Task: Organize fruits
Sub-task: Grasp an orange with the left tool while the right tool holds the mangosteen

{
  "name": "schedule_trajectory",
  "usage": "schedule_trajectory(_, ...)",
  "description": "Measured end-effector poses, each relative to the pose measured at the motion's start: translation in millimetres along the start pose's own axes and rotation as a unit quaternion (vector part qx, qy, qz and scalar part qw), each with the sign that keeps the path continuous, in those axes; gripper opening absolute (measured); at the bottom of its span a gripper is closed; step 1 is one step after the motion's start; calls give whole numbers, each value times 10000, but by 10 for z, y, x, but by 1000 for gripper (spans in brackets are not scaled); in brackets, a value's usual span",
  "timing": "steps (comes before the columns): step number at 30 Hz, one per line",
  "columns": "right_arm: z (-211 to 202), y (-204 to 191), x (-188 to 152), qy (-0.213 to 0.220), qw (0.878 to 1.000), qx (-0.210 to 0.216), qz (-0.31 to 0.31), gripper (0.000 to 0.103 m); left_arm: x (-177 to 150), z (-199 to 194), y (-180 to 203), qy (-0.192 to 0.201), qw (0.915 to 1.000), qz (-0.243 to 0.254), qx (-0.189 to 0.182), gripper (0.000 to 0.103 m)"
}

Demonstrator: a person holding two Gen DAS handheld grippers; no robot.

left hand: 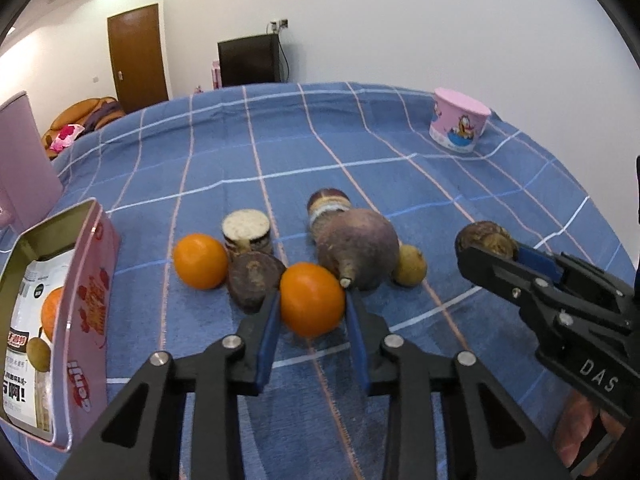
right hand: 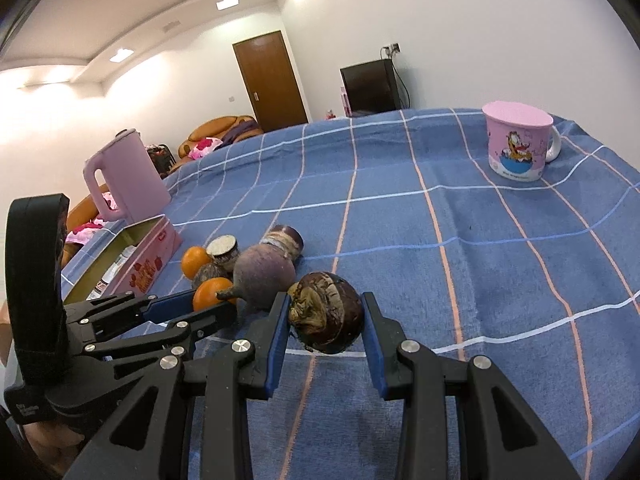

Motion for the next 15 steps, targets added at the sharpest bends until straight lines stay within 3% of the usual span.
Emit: schedule_trajectory(15, -99, -96, 39, 312, 9992, 124, -226, 37, 35, -203, -99, 539, 9982, -189, 203, 33)
Point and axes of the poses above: each gripper's, at about its wrist camera, not at the fingertips, and z roughly the way its jaws point, y to its right, x to its top, the point moved 6 cm from there along z, roughly the way its jaws point, and after that the axes turned 14 degrees about x, right-handed, at the moved point
